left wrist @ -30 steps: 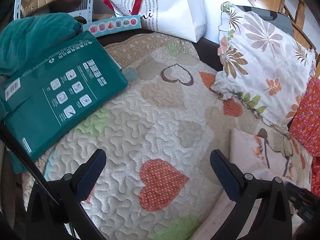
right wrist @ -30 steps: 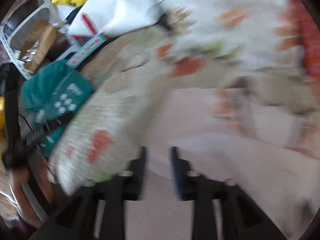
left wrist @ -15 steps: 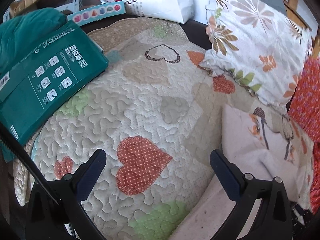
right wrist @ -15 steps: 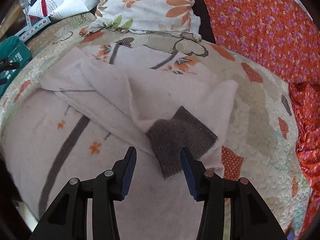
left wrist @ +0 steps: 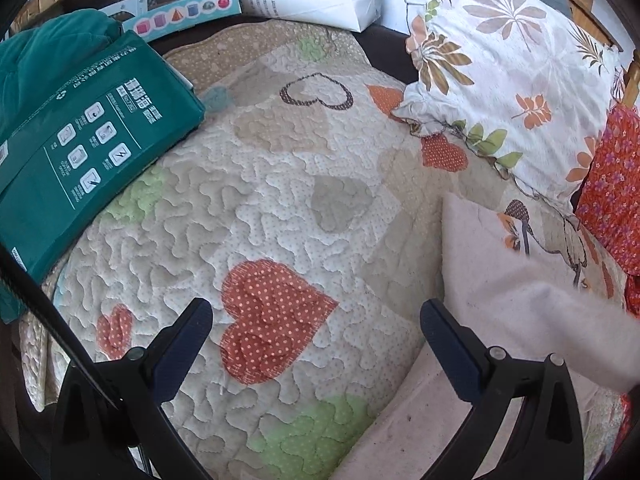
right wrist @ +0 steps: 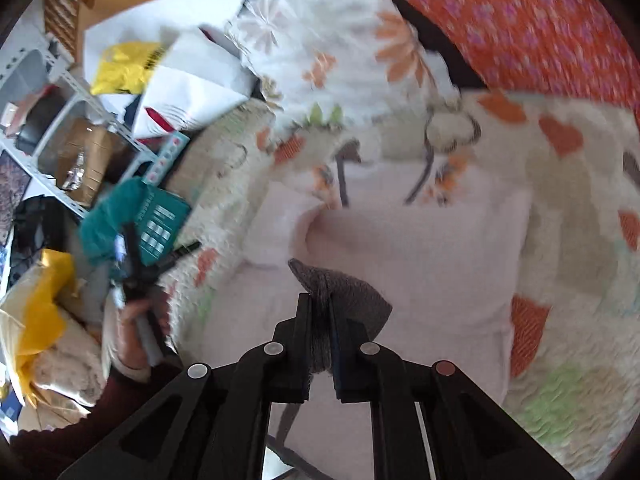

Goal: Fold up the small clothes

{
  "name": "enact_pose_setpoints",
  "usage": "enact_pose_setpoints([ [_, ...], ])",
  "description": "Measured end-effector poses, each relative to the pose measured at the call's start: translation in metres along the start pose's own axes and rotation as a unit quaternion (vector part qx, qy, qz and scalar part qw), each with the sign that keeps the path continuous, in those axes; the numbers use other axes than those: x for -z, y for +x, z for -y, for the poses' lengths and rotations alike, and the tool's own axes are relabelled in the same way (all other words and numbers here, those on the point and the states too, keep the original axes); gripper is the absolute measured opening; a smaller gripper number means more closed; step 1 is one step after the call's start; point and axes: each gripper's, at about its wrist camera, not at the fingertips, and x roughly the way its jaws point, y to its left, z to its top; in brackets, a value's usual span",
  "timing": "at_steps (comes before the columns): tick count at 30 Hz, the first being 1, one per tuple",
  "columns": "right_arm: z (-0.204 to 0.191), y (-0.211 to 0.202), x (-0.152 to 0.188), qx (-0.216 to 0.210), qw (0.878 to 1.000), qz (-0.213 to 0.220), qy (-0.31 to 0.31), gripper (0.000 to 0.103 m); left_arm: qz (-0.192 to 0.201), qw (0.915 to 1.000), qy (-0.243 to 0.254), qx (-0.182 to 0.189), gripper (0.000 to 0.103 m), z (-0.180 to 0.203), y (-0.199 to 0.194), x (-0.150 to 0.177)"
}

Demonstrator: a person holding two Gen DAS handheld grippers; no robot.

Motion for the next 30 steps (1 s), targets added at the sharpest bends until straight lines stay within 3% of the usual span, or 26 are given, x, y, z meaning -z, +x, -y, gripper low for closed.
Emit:
enact_pose_setpoints([
  [4, 0.061, 0.021, 0.001, 0.07, 0.996, -0.03, 0.053, 0.011, 0.002, 1.0, 0.008, -0.002, 0.103, 0.003, -0.001, 0.001],
  [5, 0.083, 0.028, 0.002, 0.112, 0.99, -0.037, 0.076, 0.012, 0.002, 1.0, 0.008, -0.002, 0.103, 0.003, 0.0, 0.001],
  [7, 0.128, 0.033, 0.002, 0.219, 0.968, -0.026, 0.121, 0.013, 0.0, 1.0, 0.006, -0.002, 0.103, 0.003, 0.0, 0.001],
  [9, 0.147, 0.031, 0.003, 0.286, 0.95, -0.008, 0.123, 0.016, -0.002, 1.0, 0.004, -0.002, 0.103, 0.004, 0.001, 0.0],
  [11, 0.141, 0.027, 0.005, 0.28, 0.954, 0.001, 0.11, 0.017, -0.002, 1.0, 0.004, -0.001, 0.103, 0.003, 0.002, 0.0],
  [16, 0.088, 0.042, 0.017, 0.176, 0.984, -0.01, 0.03, 0.053, -0.013, 0.9999, 0.005, 0.007, 0.103, 0.008, 0.009, -0.003],
  [18, 0.076, 0.06, 0.024, 0.175, 0.984, -0.026, 0.0, 0.058, -0.017, 0.9997, 0.011, 0.011, 0.103, 0.014, 0.011, -0.002],
  [20, 0.079, 0.079, 0.033, 0.207, 0.977, -0.042, -0.01, 0.059, -0.017, 0.9996, 0.022, 0.009, 0.103, 0.021, 0.012, -0.001],
  [24, 0.098, 0.091, 0.042, 0.214, 0.976, -0.032, 0.013, 0.058, -0.017, 0.9991, 0.04, 0.004, 0.103, 0.029, 0.014, 0.002],
  [27, 0.092, 0.097, 0.049, 0.236, 0.971, -0.028, -0.008, 0.028, -0.019, 0.999, 0.039, 0.003, 0.103, 0.03, 0.016, 0.001],
  [30, 0.079, 0.094, 0.053, 0.28, 0.959, -0.014, -0.051, 0.028, -0.022, 0.999, 0.037, 0.008, 0.103, 0.03, 0.017, 0.001],
])
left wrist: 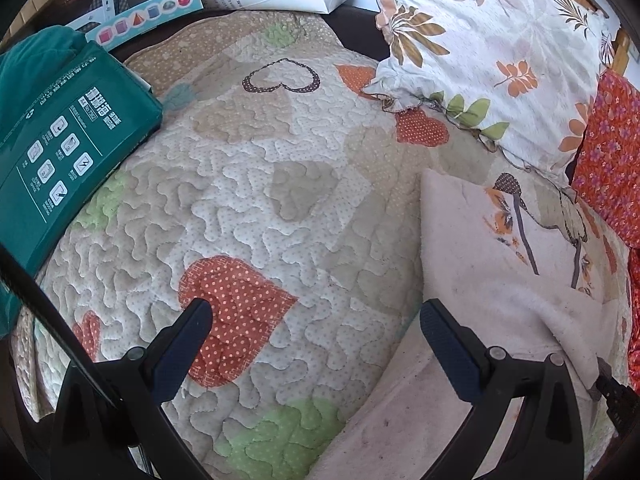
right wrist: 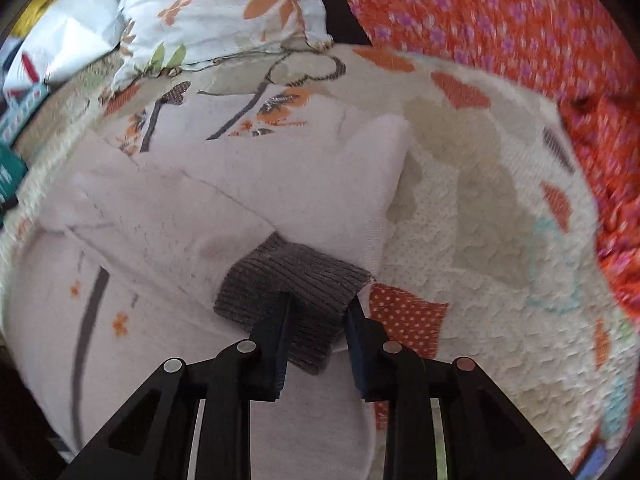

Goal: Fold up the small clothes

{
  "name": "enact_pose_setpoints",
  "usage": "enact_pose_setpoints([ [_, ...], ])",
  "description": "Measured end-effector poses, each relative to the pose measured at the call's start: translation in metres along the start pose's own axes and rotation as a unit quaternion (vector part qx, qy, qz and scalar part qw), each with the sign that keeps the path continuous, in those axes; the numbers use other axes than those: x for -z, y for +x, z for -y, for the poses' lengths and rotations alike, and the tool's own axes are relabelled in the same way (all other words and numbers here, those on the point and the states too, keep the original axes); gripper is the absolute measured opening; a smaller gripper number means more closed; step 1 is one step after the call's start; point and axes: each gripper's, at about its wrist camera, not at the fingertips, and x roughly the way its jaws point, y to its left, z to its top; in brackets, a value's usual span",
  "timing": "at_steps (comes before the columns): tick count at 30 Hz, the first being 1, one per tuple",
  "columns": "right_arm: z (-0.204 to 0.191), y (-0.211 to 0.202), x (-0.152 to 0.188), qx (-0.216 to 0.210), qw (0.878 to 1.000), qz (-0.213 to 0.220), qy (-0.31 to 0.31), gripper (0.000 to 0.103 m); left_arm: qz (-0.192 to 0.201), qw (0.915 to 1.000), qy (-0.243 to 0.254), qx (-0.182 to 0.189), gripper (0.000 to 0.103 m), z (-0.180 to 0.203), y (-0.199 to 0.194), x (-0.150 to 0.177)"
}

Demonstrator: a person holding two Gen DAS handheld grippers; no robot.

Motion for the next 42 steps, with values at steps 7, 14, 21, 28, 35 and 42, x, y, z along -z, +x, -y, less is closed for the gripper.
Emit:
enact_pose_setpoints([
  [7, -0.009, -0.009, -0.009, -0.012, 0.999, 0.032, -0.036, 0.047, -0.005, 0.9999, 0.009, 0.003, 0.103, 0.008, 0.003, 0.002],
  [14, 0.008, 0.007, -0.008, -0.079, 0.996, 0.003, 0.05, 0.004, -0.003, 0.9999, 0.009, -0.005, 0.103, 0.002, 0.002, 0.003],
  [21, 0.01, -0.098, -0.024, -0.215, 0.969, 0.078, 0.093, 0.004, -0.007, 1.0, -0.006, 0.003, 0.103, -0.004, 0.0, 0.003],
  [28, 0.044, -0.075, -0.059, -0.13, 0.983, 0.068, 0.114, 0.004, -0.008, 0.9999, 0.014, -0.005, 0.103, 0.006, 0.003, 0.004],
  [35, 0.013, -0.034, -0.046, -0.082, 0.992, 0.032, 0.088, 0.017, -0.005, 1.0, 0.001, -0.005, 0.103, -0.003, 0.002, 0.0],
  [42, -0.053, -0.007, -0.055, -0.088, 0.996, 0.019, -0.016, 0.044, -0.011, 0.9998, 0.015, 0.002, 0.103, 0.006, 0.003, 0.002],
])
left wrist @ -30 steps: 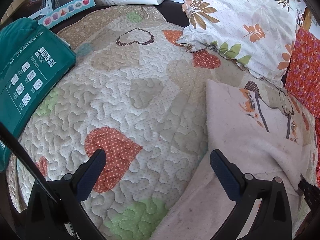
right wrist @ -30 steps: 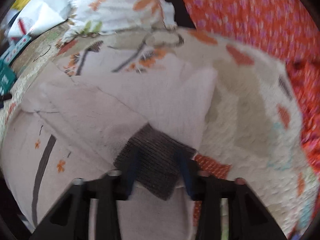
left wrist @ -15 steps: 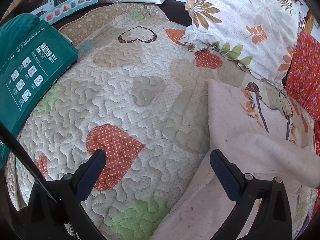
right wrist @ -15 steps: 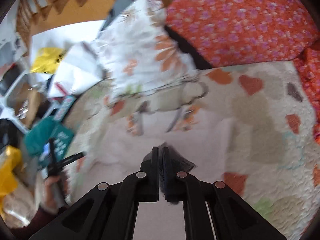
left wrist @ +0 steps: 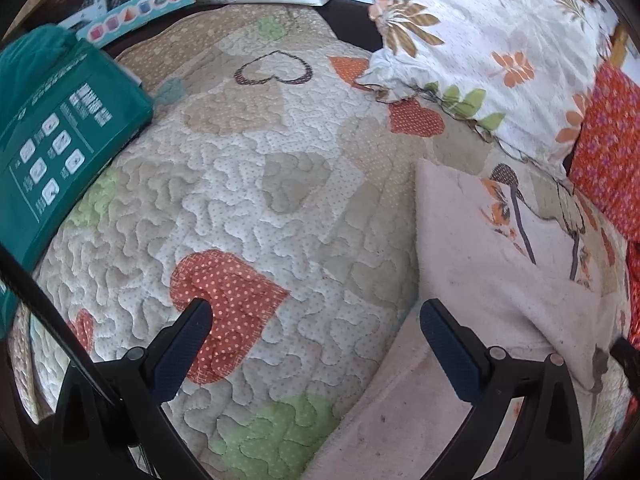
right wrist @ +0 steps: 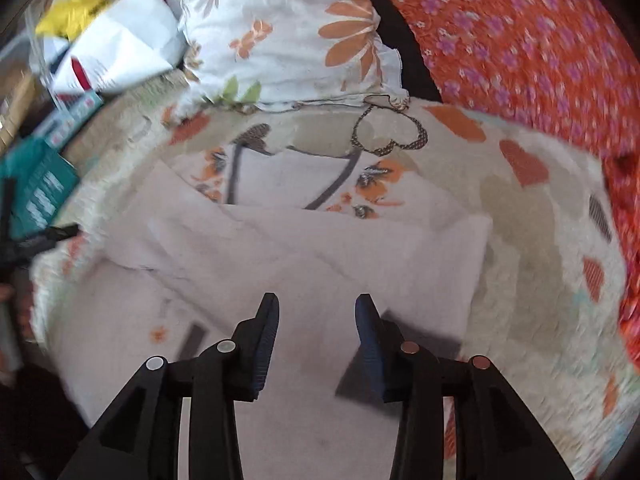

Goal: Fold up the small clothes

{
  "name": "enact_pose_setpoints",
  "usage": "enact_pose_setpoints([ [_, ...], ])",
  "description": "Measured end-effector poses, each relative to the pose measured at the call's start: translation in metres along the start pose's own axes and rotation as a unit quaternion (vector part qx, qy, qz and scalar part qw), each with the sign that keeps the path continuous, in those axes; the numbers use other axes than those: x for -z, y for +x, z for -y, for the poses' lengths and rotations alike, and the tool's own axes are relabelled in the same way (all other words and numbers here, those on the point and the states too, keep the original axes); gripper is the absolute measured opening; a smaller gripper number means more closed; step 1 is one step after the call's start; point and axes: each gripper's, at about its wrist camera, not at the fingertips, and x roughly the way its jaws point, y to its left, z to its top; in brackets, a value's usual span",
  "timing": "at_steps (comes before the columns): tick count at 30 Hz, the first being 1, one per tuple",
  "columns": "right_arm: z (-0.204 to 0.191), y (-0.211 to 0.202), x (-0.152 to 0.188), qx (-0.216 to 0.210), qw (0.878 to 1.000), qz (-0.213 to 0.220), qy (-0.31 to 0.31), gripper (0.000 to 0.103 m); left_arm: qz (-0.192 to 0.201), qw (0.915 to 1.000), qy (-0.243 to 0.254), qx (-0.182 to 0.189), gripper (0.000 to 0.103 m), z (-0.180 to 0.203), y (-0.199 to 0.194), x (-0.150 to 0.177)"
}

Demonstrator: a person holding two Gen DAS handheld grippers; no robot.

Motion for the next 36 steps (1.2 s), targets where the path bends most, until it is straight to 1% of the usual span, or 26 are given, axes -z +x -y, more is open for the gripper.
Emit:
enact_pose_setpoints([
  [1, 0.005, 0.011, -0.004, 0.002, 1.0, -0.007, 0.004, 0.044, 0.003, 1.0, 0.006, -0.003, 0.103, 0.002, -0.001, 0.0],
  [2, 0.01, 0.022, -0.006, -0.008, 1.0, -0.014, 0.016, 0.045, 0.005, 0.9999, 0.01, -0.005, 0.103, 0.003, -0.001, 0.0],
  [5, 0.025, 0.039, -0.006, -0.056, 0.997, -0.025, 0.049, 0.049, 0.002, 1.0, 0.005, -0.001, 0.103, 0.002, 0.0, -0.001],
  [8, 0.022, 0.049, -0.004, -0.076, 0.996, -0.03, 0.046, 0.051, -0.004, 1.0, 0.001, 0.003, 0.103, 0.003, 0.003, -0.001],
  [9, 0.019, 0.047, -0.002, -0.073, 0.996, -0.029, 0.044, 0.038, -0.005, 1.0, 0.002, 0.002, 0.103, 0.003, 0.003, 0.0],
  [10, 0.016, 0.043, -0.002, -0.072, 0.996, -0.025, 0.041, 0.002, -0.005, 1.0, 0.003, 0.001, 0.103, 0.003, 0.003, 0.0],
  [11, 0.014, 0.037, -0.003, -0.065, 0.997, -0.02, 0.039, 0.004, -0.004, 1.0, 0.004, 0.0, 0.103, 0.004, 0.003, 0.0],
  [15, 0.006, 0.003, -0.011, -0.045, 0.999, 0.015, 0.015, 0.003, -0.001, 1.0, 0.005, -0.004, 0.103, 0.005, 0.004, -0.001],
  [16, 0.006, 0.0, -0.016, -0.038, 0.999, 0.021, 0.013, 0.003, -0.003, 1.0, 0.004, -0.003, 0.103, 0.006, 0.005, -0.001],
  [19, 0.016, 0.005, -0.043, 0.005, 0.999, 0.034, 0.015, 0.003, -0.008, 0.9999, 0.008, 0.002, 0.103, 0.011, 0.009, -0.002],
  [21, 0.022, 0.018, -0.064, 0.053, 0.998, 0.039, 0.015, 0.003, -0.005, 0.9998, 0.017, -0.001, 0.103, 0.016, 0.008, -0.001],
  [22, 0.024, 0.027, -0.073, 0.096, 0.995, 0.04, 0.008, 0.003, -0.004, 0.9997, 0.024, -0.005, 0.103, 0.018, 0.009, -0.001],
  [23, 0.026, 0.04, -0.08, 0.145, 0.989, 0.034, -0.005, 0.003, -0.004, 0.9995, 0.029, -0.01, 0.103, 0.02, 0.01, -0.001],
  [24, 0.028, 0.052, -0.085, 0.18, 0.983, 0.017, -0.016, 0.003, -0.004, 0.9995, 0.03, -0.012, 0.103, 0.02, 0.01, -0.001],
  [25, 0.032, 0.057, -0.087, 0.189, 0.982, 0.007, -0.017, 0.004, -0.006, 0.9994, 0.03, -0.013, 0.103, 0.019, 0.011, -0.001],
  [26, 0.035, 0.055, -0.085, 0.18, 0.984, 0.007, -0.008, 0.004, -0.007, 0.9995, 0.028, -0.012, 0.103, 0.018, 0.011, -0.001],
  [27, 0.038, 0.045, -0.081, 0.15, 0.989, 0.014, 0.007, 0.005, -0.008, 0.9996, 0.026, -0.011, 0.103, 0.015, 0.011, -0.001],
  [29, 0.044, 0.02, -0.061, 0.067, 0.996, 0.024, 0.045, 0.018, -0.009, 0.9996, 0.024, -0.014, 0.103, 0.01, 0.011, -0.001],
  [30, 0.045, 0.004, -0.046, 0.024, 0.997, 0.033, 0.068, 0.032, -0.009, 0.9995, 0.023, -0.017, 0.103, 0.008, 0.012, -0.001],
  [31, 0.047, -0.007, -0.032, -0.007, 0.995, 0.041, 0.088, 0.042, -0.012, 0.9996, 0.019, -0.018, 0.103, 0.004, 0.012, -0.001],
  [33, 0.049, -0.027, 0.0, -0.079, 0.987, 0.045, 0.134, 0.048, -0.015, 0.9998, 0.008, -0.012, 0.103, -0.003, 0.012, -0.002],
  [34, 0.049, -0.03, 0.013, -0.108, 0.981, 0.043, 0.154, 0.051, -0.016, 0.9998, 0.005, -0.01, 0.103, -0.004, 0.012, -0.001],
  [35, 0.049, -0.03, 0.027, -0.135, 0.974, 0.037, 0.176, 0.053, -0.016, 0.9998, 0.003, -0.008, 0.103, -0.004, 0.012, -0.001],
  [36, 0.048, -0.027, 0.038, -0.151, 0.968, 0.032, 0.197, 0.054, -0.017, 0.9998, 0.003, -0.007, 0.103, -0.004, 0.011, -0.001],
])
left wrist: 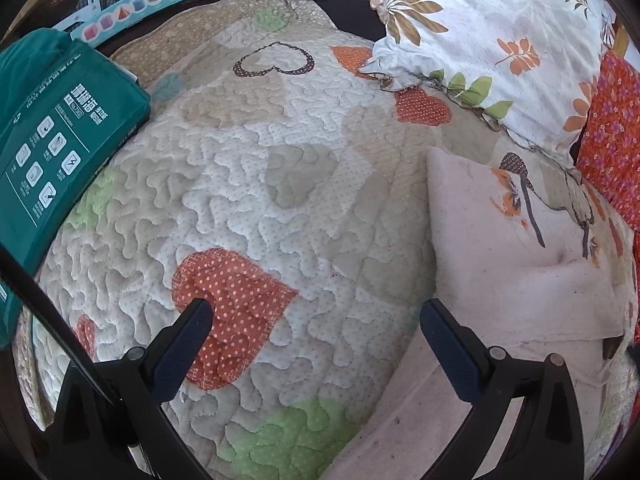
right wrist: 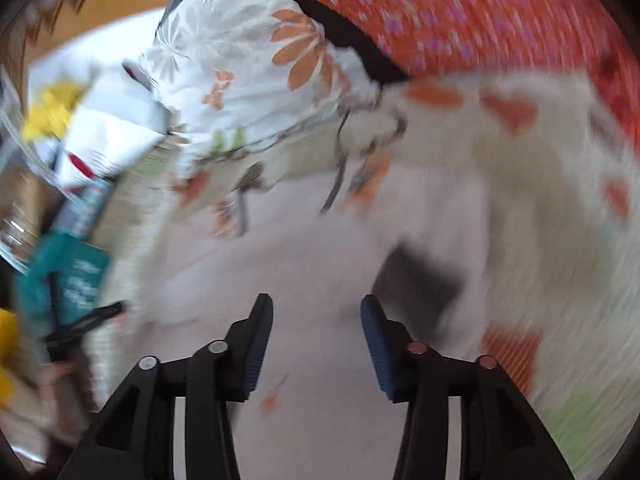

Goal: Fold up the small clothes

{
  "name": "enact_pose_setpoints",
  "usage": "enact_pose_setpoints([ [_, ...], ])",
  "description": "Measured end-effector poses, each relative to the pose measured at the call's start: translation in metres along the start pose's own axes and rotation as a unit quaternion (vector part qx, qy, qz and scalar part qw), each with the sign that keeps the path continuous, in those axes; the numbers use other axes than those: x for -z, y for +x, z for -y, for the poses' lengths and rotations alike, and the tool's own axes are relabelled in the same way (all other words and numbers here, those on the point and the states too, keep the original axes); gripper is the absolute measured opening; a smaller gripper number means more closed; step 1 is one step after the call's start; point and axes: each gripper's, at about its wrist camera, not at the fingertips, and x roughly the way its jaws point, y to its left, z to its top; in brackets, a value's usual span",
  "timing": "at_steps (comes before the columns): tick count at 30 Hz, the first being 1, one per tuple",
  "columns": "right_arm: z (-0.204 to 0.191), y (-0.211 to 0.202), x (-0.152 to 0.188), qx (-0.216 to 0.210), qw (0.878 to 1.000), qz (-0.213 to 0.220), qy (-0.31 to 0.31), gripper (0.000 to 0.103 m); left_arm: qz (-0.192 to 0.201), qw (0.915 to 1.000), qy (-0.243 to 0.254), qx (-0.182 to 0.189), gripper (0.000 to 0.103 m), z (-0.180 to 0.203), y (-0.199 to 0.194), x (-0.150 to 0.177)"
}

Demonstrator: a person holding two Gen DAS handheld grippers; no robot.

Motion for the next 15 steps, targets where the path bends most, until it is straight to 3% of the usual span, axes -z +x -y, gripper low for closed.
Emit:
enact_pose_setpoints([
  [5, 0.033, 0.025, 0.001, -0.027, 0.992, 0.031, 0.118, 0.059, 0.002, 0.9999, 0.009, 0.005, 0.103, 0.007, -0.004, 0.002],
  [9, 0.076, 0.043, -0.005, -0.069, 0.963, 0.065, 0.254, 0.057, 0.016, 0.9997, 0.018, -0.004, 0.103, 0.006, -0.009, 0.006],
  [11, 0.083, 0.041, -0.01, -0.063, 0.959, 0.073, 0.266, 0.015, 0.015, 0.9997, 0.016, -0.009, 0.103, 0.002, -0.009, 0.008],
  [12, 0.078, 0.037, -0.015, -0.046, 0.965, 0.076, 0.249, 0.006, 0.014, 0.9998, 0.01, -0.009, 0.103, -0.001, -0.01, 0.008],
  [15, 0.036, 0.005, -0.021, -0.02, 0.985, 0.112, 0.128, 0.006, 0.016, 0.9999, -0.003, -0.004, 0.103, -0.009, -0.011, 0.007],
])
